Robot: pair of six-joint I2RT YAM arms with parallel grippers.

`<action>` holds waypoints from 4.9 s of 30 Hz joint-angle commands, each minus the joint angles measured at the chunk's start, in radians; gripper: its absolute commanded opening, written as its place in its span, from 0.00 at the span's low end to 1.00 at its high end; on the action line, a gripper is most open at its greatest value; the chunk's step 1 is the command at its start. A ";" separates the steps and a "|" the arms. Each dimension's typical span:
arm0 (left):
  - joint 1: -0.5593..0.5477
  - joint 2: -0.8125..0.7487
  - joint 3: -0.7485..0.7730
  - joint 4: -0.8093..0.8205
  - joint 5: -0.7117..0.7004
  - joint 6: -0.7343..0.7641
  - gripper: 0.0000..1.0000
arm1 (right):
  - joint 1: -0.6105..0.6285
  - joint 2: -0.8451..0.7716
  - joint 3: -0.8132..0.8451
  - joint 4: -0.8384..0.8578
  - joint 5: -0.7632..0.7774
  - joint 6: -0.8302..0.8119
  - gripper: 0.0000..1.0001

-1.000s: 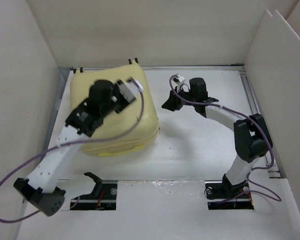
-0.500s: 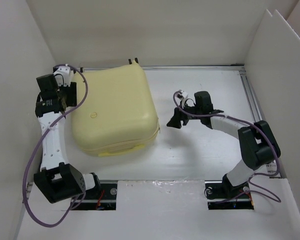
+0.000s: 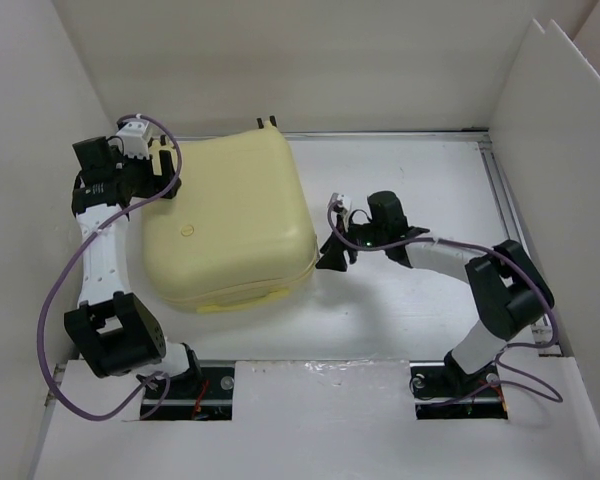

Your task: Pack the luggage

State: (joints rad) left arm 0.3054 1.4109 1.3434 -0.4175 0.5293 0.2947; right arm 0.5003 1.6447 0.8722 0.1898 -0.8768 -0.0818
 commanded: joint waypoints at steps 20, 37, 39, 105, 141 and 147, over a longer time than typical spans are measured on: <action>-0.021 0.079 -0.043 -0.185 0.034 0.072 0.82 | 0.058 -0.063 -0.176 0.404 0.185 0.321 0.00; -0.118 0.057 -0.121 -0.147 -0.135 0.136 0.78 | 0.227 -0.042 0.146 -0.032 1.250 0.220 0.00; -0.118 0.057 -0.121 -0.147 -0.135 0.136 0.78 | 0.227 -0.042 0.155 -0.023 1.213 0.198 0.00; -0.398 0.257 -0.010 0.060 -0.191 -0.124 0.63 | -0.249 -0.354 0.080 -0.303 0.909 0.252 0.73; -0.060 -0.156 -0.236 0.215 -0.515 -0.351 0.90 | -0.654 -0.916 0.220 -0.744 1.277 0.537 1.00; -0.060 -0.165 -0.245 0.215 -0.506 -0.351 0.90 | -0.654 -0.939 0.211 -0.762 1.312 0.537 1.00</action>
